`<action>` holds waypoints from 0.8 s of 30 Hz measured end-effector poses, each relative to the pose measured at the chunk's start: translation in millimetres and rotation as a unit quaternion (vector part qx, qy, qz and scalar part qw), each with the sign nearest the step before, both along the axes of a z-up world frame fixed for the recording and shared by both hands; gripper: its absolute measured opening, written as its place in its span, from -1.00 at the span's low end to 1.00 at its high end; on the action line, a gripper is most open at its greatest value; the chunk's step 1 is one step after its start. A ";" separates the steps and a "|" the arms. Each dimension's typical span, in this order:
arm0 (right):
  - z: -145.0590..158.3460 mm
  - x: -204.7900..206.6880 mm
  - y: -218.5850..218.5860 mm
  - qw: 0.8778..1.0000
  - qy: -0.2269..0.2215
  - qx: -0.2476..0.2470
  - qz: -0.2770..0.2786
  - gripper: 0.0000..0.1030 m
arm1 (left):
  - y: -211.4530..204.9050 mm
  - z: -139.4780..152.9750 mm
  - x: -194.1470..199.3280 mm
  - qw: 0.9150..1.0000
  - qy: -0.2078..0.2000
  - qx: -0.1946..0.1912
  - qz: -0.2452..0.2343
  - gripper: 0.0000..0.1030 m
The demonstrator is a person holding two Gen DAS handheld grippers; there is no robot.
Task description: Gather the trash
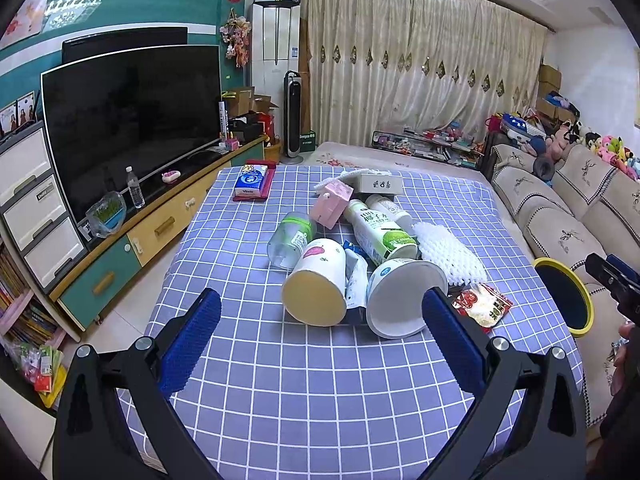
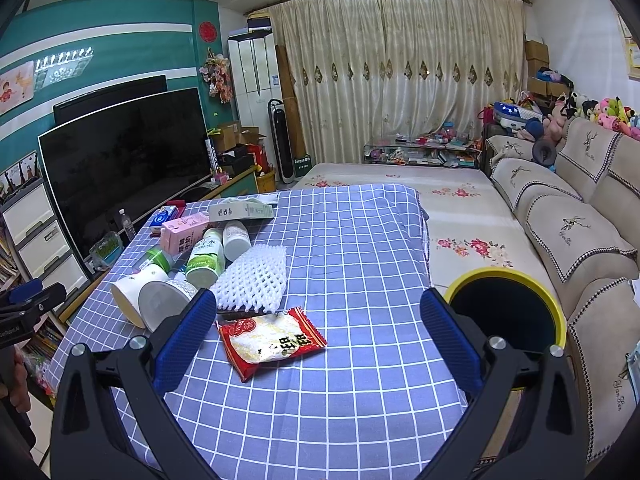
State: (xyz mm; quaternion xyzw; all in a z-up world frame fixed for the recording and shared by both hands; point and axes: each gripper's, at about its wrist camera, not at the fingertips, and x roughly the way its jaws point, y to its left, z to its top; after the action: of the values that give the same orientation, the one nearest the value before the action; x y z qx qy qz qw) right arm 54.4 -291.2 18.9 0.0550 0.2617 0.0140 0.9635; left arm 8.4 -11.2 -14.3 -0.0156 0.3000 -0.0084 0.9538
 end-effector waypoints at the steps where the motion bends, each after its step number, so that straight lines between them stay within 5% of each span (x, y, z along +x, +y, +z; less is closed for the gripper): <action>1: 0.2 -0.1 0.0 1.000 0.000 0.000 0.000 0.89 | -0.3 -0.1 -0.2 1.000 0.000 0.000 0.000 0.93; 24: -6.1 7.3 0.4 1.000 0.005 0.002 0.003 0.89 | 6.6 -0.6 6.0 1.000 0.000 0.006 0.009 0.93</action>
State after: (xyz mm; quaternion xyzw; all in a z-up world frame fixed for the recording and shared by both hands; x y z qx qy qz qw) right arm 61.7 -290.8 12.8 0.0565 0.2667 0.0175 0.9620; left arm 14.3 -4.6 -14.9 -0.0124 0.2998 0.0019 0.9539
